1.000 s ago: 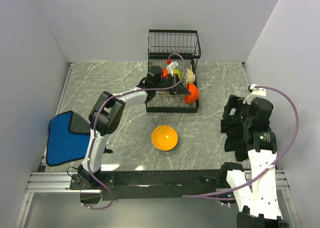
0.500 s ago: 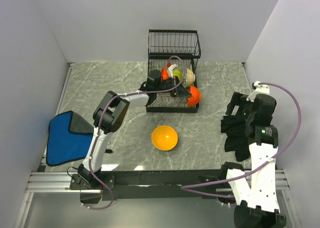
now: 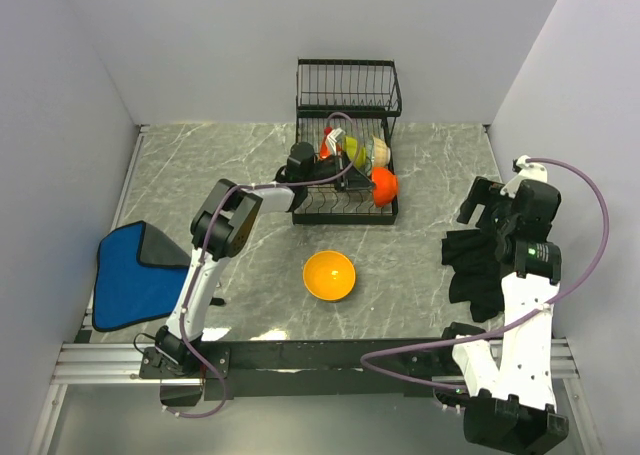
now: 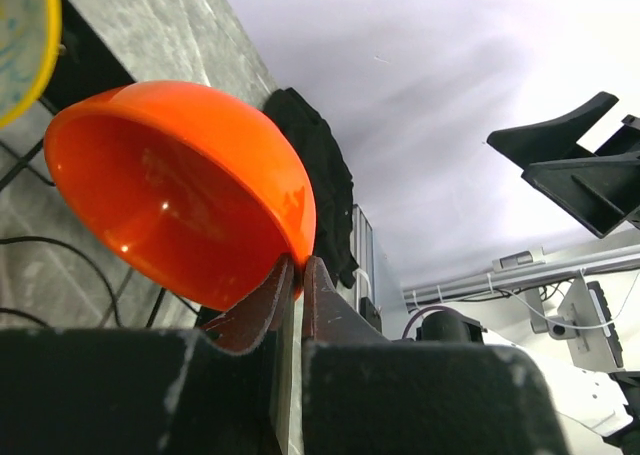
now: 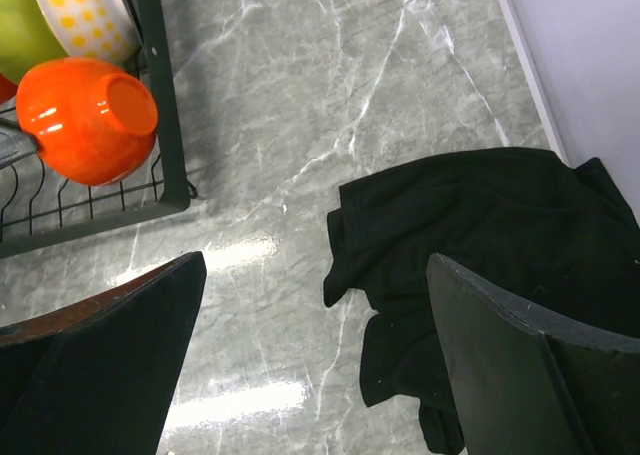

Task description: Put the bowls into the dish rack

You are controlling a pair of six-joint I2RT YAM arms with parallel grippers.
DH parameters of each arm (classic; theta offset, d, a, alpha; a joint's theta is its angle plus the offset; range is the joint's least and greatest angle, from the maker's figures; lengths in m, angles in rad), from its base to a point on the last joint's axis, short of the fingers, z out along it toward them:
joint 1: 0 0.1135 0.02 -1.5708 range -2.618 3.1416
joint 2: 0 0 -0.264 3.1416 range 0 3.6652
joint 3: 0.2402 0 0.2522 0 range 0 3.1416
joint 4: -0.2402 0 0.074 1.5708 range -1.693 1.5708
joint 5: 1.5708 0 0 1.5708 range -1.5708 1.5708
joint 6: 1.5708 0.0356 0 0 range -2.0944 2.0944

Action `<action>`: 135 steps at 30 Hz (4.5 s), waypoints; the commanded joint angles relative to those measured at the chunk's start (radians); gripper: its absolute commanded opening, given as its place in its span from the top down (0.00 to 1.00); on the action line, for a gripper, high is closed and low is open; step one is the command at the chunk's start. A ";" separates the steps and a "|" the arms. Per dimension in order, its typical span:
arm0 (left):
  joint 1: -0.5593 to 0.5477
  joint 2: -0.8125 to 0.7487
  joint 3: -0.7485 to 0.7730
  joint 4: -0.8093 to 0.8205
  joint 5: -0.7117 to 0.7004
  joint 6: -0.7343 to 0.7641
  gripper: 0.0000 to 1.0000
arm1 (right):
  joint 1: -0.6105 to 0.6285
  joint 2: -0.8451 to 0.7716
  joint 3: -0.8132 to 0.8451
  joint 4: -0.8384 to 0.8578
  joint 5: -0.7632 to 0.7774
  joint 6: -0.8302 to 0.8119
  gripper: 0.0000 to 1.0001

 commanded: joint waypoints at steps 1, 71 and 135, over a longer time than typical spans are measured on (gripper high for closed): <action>-0.002 0.019 0.023 -0.012 0.005 0.014 0.99 | -0.018 0.013 0.054 0.012 -0.025 0.020 0.00; -0.151 -1.061 -0.589 -1.419 -0.222 1.970 0.33 | -0.012 -0.213 -0.090 0.092 -0.262 -0.077 0.00; -0.413 -0.977 -0.599 -1.336 -0.402 1.953 0.99 | -0.005 -0.405 -0.101 0.018 -0.173 -0.009 0.00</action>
